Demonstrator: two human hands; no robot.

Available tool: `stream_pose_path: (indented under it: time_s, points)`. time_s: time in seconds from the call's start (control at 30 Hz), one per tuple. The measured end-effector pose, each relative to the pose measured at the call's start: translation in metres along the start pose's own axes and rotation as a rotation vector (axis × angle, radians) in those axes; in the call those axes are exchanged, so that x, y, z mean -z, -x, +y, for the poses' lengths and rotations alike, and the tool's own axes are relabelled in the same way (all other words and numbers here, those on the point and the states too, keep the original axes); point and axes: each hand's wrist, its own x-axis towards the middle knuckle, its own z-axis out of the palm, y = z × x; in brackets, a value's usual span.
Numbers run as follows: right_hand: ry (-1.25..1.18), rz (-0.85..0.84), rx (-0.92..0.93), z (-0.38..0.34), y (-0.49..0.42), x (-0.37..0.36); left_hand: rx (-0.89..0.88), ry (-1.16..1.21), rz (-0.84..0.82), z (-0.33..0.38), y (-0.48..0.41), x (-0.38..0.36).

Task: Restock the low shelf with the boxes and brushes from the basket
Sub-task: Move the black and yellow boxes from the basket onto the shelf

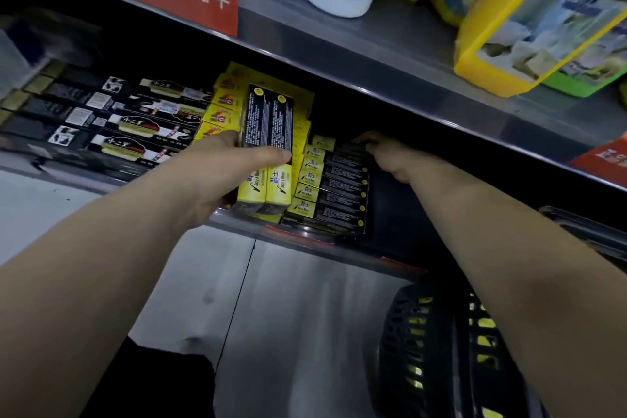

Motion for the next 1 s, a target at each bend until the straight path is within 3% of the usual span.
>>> stream_pose_path:
  time_s: [0.5,0.57,0.67,0.73,0.9,1.0]
  points:
    - [0.276,-0.087,0.026,-0.011,0.016,0.002,0.072,-0.046,0.003,0.007,0.001,-0.028]
    - [0.074,-0.131,0.099,-0.031,0.032,0.005,0.071,-0.078,-0.003,0.009,0.002,-0.029]
    - [-0.555,-0.459,0.144,-0.059,0.065,0.009,0.072,-0.068,-0.05,0.009,0.006,-0.031]
    - [-0.648,-0.566,0.168,-0.069,0.085,0.01,0.062,-0.012,-0.096,0.012,0.01,-0.034]
    - [-0.653,-0.348,0.052,-0.055,0.098,0.02,0.045,0.013,-0.006,0.012,0.007,-0.035]
    - [-0.757,-0.047,-0.167,-0.037,0.09,0.03,0.023,0.039,0.007,0.011,0.004,-0.033]
